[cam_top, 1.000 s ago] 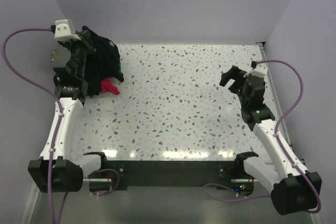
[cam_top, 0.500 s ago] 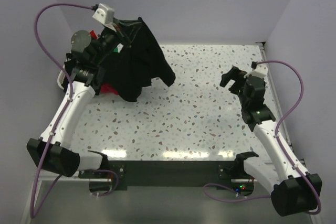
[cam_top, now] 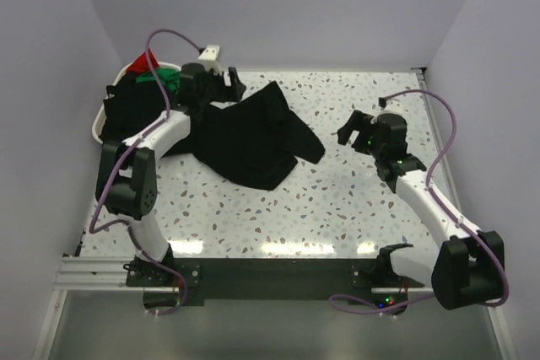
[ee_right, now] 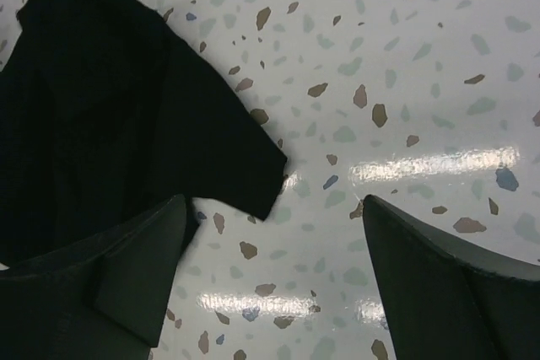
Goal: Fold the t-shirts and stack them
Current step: Move the tshirt to the center of the board, then flatten the tshirt out
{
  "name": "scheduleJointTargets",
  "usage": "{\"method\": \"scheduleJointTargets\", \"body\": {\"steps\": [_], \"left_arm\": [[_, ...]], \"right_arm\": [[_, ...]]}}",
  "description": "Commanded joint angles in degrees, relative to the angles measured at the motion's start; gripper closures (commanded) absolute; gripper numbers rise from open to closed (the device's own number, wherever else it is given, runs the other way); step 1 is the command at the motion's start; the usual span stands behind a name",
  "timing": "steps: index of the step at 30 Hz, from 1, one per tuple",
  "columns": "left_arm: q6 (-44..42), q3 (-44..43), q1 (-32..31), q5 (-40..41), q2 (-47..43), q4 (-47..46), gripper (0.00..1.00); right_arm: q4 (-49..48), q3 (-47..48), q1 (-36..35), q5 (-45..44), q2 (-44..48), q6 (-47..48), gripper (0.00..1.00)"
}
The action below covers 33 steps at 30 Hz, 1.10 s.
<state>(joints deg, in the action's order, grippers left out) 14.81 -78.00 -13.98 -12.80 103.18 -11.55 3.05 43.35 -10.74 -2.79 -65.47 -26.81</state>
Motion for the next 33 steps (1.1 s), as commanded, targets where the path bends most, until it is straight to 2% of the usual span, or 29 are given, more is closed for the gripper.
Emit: {"method": "scheduleJointTargets", "body": {"steps": [1,4,10,14,25,33], "left_arm": [[0.5,12.7,0.1,7.6,-7.4,-6.2,0.14],[1.5,23.2,-1.4,9.8,-15.5,-10.1,0.14],[3.1,37.7,-5.7,11.6,-22.2,-15.2,0.18],[4.7,39.9,-7.8,8.5,-22.1,-15.7,0.23],[5.6,40.4,-17.0,10.9,-15.5,-12.5,0.26],[7.1,41.9,-17.8,10.2,-12.8,-11.7,0.28]], "right_arm": [[-1.6,1.9,-2.1,5.3,-3.2,-0.8,0.12],[-1.7,2.7,-3.1,6.9,-7.6,-0.8,0.15],[-1.7,5.2,-6.5,5.3,-15.6,0.2,0.19],[-2.3,6.9,-6.6,5.0,-19.5,0.2,0.23],[-1.4,10.3,-7.4,6.5,-26.9,1.2,0.32],[0.5,12.7,-8.4,4.8,-30.7,1.6,0.36]]}}
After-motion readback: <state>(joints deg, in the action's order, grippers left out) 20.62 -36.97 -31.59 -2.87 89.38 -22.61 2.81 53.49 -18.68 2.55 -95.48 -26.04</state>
